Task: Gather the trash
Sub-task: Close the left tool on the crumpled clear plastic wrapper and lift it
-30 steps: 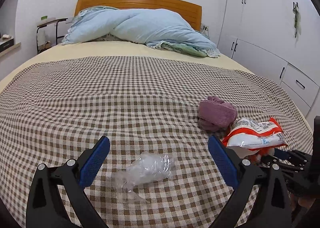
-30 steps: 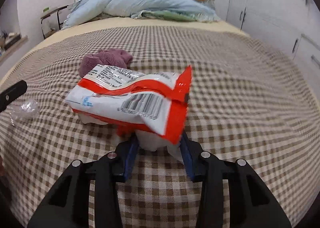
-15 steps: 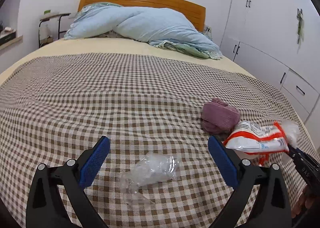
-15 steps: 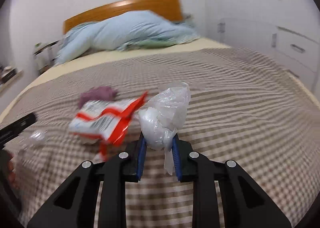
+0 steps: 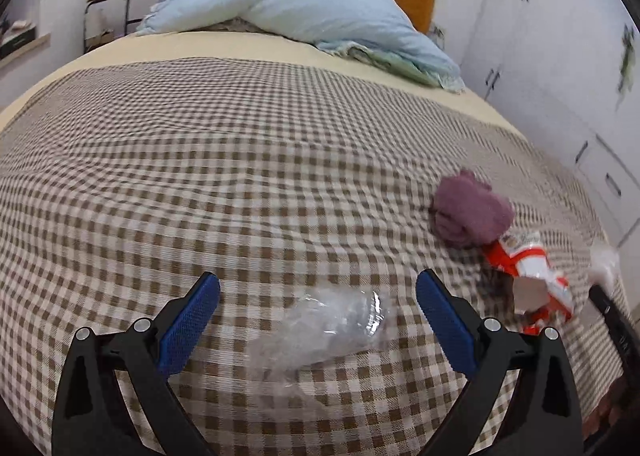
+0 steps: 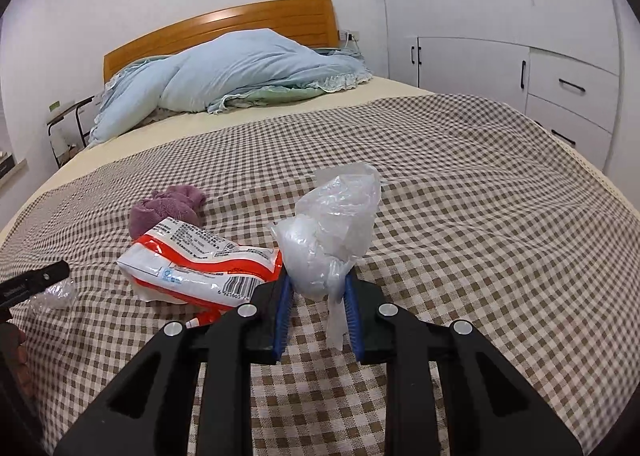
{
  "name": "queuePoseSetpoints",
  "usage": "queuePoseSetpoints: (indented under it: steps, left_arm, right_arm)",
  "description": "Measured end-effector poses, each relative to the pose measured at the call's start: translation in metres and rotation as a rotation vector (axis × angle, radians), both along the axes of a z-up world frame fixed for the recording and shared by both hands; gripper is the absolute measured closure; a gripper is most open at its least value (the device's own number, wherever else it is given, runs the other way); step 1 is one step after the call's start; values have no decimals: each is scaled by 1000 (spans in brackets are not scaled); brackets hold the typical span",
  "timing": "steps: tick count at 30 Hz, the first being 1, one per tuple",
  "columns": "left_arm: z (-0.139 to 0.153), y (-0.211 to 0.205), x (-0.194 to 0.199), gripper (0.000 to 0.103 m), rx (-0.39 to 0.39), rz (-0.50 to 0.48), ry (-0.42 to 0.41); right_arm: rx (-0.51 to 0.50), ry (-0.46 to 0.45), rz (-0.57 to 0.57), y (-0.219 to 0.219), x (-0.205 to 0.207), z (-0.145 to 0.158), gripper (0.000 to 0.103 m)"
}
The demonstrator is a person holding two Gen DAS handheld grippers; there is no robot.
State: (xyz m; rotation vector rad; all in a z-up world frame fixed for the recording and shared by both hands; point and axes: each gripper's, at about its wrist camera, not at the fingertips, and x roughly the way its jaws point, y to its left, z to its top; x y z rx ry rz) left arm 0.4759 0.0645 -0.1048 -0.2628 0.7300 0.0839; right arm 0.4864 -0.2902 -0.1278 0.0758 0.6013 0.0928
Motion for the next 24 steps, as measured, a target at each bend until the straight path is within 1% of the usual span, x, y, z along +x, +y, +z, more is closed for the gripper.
queuePoseSetpoints:
  steps: [4, 6, 7, 9, 11, 14, 16, 18, 24]
  left_arm:
    - [-3, -10, 3, 8, 55, -17, 25]
    - [-5, -9, 3, 22, 62, -6, 39]
    - [-5, -8, 3, 35, 60, -1, 46]
    - [-8, -5, 4, 48, 51, 4, 63]
    - [-9, -4, 3, 51, 45, 6, 65]
    - [-8, -7, 0, 55, 59, -3, 63]
    - [-7, -10, -3, 61, 68, -10, 62]
    - [-6, -11, -7, 63, 68, -10, 51]
    - [0, -14, -16, 64, 75, -21, 18]
  right_arm:
    - [-5, 0, 4, 3, 0, 0, 79]
    - [-8, 0, 7, 3, -1, 0, 79]
    - [-10, -1, 10, 4, -1, 0, 79]
    - [-15, -1, 12, 5, -1, 0, 79]
    - [-20, -3, 15, 6, -1, 0, 79]
    - [-28, -8, 20, 8, -2, 0, 79]
    - [-33, -10, 23, 9, -2, 0, 79]
    - [-37, -13, 24, 10, -3, 1, 79]
    - [-47, -25, 26, 12, -4, 2, 79]
